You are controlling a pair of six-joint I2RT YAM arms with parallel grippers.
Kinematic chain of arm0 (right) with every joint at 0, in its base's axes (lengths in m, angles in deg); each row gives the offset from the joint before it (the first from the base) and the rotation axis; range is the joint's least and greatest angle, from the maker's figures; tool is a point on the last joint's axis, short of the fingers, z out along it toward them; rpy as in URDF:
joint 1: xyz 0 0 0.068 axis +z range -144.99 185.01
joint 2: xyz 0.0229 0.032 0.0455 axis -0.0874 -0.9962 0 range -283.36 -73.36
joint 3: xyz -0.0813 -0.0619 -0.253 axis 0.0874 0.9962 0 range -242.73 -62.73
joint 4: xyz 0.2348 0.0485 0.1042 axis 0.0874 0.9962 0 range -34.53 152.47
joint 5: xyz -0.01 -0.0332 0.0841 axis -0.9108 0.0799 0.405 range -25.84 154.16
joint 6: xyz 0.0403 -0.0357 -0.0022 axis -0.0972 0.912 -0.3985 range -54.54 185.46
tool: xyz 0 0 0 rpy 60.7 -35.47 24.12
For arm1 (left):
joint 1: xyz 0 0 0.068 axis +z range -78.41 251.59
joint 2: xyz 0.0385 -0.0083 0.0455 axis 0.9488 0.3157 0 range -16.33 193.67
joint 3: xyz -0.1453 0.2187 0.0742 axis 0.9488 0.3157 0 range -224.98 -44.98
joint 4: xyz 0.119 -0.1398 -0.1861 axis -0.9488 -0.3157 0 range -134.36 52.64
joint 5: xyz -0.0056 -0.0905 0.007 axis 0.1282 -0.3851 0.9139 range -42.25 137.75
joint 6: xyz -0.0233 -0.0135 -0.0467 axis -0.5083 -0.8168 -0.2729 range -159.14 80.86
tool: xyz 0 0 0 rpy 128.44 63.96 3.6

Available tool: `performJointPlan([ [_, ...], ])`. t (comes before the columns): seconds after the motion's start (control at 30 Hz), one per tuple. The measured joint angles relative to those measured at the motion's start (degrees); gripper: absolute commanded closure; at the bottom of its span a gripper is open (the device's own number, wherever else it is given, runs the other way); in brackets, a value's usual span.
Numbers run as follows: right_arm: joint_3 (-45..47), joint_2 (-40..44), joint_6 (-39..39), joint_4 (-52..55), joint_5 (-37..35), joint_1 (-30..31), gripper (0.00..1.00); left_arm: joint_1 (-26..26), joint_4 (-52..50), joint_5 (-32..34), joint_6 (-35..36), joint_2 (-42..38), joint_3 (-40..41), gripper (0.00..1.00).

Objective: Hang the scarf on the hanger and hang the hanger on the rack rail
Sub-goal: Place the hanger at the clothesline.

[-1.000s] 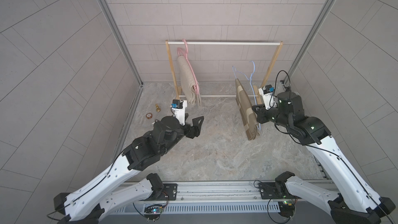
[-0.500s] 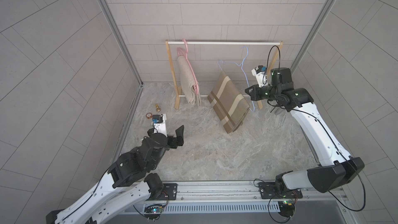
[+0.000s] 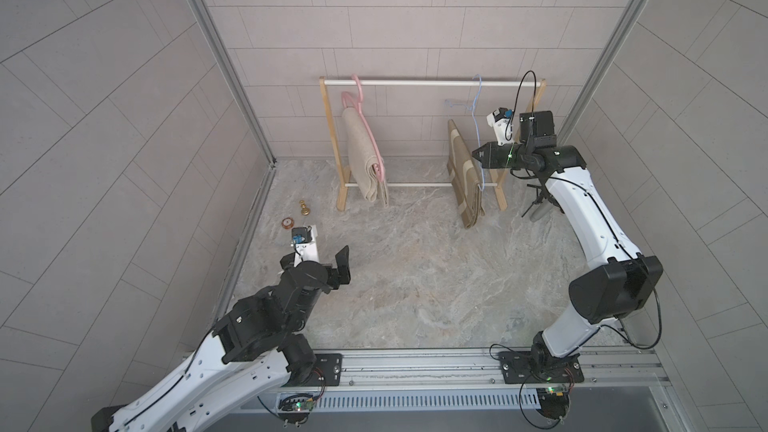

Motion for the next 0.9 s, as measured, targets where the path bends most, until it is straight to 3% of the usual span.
performJointPlan([
  [0.1, -0.1, -0.9, -0.2, -0.4, 0.2, -0.1, 0.98, 0.0, 0.2, -0.2, 0.0, 1.2, 0.2, 0.0],
  [0.23, 0.2, -1.4, -0.1, -0.7, 0.2, -0.1, 0.75, 0.1, 0.9, -0.4, 0.3, 1.8, 0.3, 0.0],
  [0.5, 0.2, -0.3, 0.5, -0.7, -2.2, -0.3, 0.44, 3.0, 3.3, -1.1, 3.4, 9.2, -2.7, 0.0],
  [0.67, 5.2, 7.7, 1.2, -0.7, -5.9, -0.3, 0.26, 10.6, 5.4, -6.0, 4.1, 13.3, -5.3, 0.0],
  [0.9, 22.4, 29.1, 1.8, -4.3, -11.6, -0.5, 0.01, 27.7, 9.4, -17.6, 2.5, 13.2, -3.9, 0.0],
])
